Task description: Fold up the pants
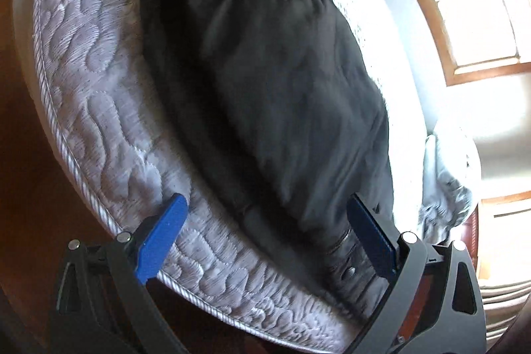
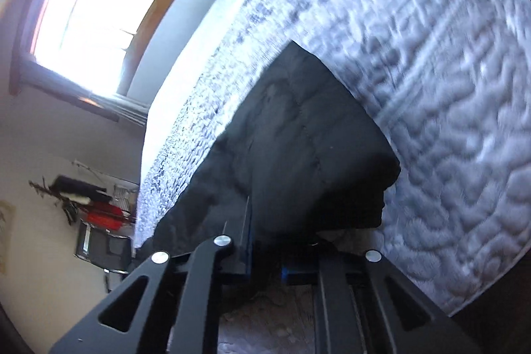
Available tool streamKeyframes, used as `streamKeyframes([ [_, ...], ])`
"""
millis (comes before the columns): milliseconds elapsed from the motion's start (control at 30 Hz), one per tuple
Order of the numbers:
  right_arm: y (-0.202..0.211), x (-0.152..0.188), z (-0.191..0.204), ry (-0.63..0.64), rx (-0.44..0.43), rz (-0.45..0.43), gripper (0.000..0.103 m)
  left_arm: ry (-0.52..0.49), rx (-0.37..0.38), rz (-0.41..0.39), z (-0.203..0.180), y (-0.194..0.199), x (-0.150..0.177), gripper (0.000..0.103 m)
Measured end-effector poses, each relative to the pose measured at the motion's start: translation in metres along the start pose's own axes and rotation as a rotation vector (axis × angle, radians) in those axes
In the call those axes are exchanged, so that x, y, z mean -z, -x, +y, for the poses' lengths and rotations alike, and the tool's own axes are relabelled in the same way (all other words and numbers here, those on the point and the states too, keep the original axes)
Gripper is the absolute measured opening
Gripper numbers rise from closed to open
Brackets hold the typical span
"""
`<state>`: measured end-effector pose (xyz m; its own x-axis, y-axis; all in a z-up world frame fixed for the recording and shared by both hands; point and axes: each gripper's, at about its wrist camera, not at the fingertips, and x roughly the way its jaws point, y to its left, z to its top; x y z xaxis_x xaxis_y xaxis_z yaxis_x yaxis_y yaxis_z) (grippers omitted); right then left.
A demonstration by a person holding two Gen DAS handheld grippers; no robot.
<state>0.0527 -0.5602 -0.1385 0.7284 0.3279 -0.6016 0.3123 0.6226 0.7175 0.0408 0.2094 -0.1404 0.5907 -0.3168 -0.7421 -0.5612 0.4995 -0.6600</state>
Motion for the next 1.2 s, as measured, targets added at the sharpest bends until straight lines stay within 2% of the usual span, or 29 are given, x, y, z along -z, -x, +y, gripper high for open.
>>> streamKeyframes([
  [367, 0.001, -0.005, -0.014, -0.039, -0.002, 0.006, 0.01, 0.139, 0.065, -0.009, 0.035, 0.011, -0.023, 0.096],
  [433, 0.0, -0.004, -0.015, -0.039, -0.003, 0.008, 0.01, 0.155, 0.1, -0.009, 0.037, 0.012, -0.027, 0.095],
  [500, 0.002, -0.002, -0.018, -0.038, -0.006, 0.008, 0.01, 0.171, 0.168, -0.006, 0.039, 0.012, -0.03, 0.095],
  [633, 0.004, -0.003, -0.018, -0.039, -0.015, 0.005, 0.01, 0.203, 0.151, 0.007, 0.033, -0.006, -0.026, 0.095],
  [767, 0.003, -0.006, -0.019, -0.038, -0.011, 0.007, 0.01, 0.238, 0.179, -0.005, 0.037, -0.011, -0.029, 0.094],
  [833, 0.003, -0.008, -0.019, -0.038, -0.011, 0.006, 0.01, 0.24, 0.174, -0.016, 0.033, -0.013, -0.033, 0.079],
  [867, 0.004, -0.009, -0.019, -0.033, -0.005, 0.003, 0.01, 0.23, 0.152, -0.014, 0.031, -0.015, -0.034, 0.06],
  [900, 0.005, -0.01, -0.018, -0.028, -0.001, -0.001, 0.01, 0.216, 0.138, -0.011, 0.03, -0.017, -0.034, 0.048],
  [933, 0.006, -0.011, -0.017, -0.025, 0.001, -0.004, 0.01, 0.207, 0.143, -0.01, 0.029, -0.02, -0.035, 0.047],
  [1100, 0.012, -0.02, -0.015, -0.021, 0.004, -0.018, 0.01, 0.174, 0.147, -0.021, 0.018, -0.02, -0.031, 0.026],
  [1200, 0.019, -0.029, -0.013, -0.004, 0.014, -0.039, 0.01, 0.137, 0.149, -0.023, 0.001, -0.022, -0.027, 0.021],
])
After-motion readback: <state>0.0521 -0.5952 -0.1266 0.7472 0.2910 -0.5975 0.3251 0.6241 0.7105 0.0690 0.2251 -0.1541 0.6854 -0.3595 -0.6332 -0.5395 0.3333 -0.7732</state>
